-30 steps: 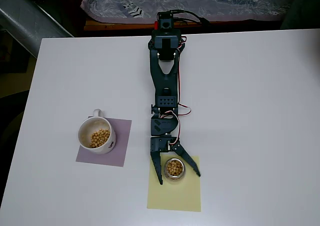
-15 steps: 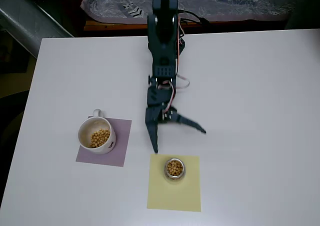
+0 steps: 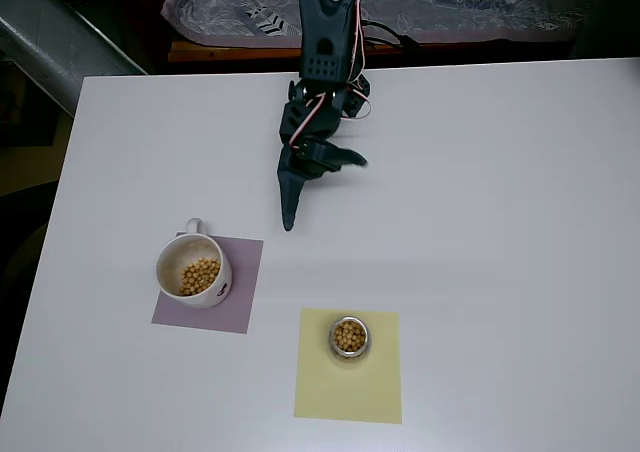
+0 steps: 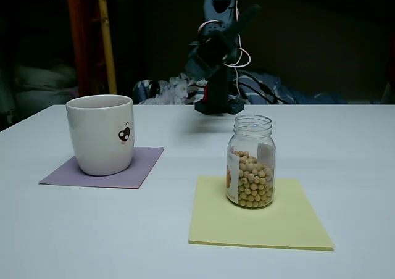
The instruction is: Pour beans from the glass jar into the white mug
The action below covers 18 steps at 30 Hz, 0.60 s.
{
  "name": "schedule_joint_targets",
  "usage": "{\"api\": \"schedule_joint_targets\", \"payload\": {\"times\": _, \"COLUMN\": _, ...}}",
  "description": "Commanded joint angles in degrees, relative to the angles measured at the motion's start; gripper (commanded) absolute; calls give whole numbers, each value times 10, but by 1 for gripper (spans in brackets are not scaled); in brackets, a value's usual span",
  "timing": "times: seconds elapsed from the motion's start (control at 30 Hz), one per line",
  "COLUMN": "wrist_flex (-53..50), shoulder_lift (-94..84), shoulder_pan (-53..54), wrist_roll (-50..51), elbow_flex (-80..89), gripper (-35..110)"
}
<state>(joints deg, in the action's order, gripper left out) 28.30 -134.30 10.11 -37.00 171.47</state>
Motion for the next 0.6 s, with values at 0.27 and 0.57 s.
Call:
{"api": "schedule_joint_targets", "payload": {"times": 0.27, "wrist_flex": -434, "shoulder_lift": -329, "shoulder_pan": 11, "wrist_roll": 236, "elbow_flex": 32, "gripper": 77}}
{"api": "schedule_joint_targets", "payload": {"times": 0.57, "wrist_flex": -694, "shoulder_lift": -575, "shoulder_pan": -23, "wrist_roll": 299, "elbow_flex": 91, "gripper": 54}}
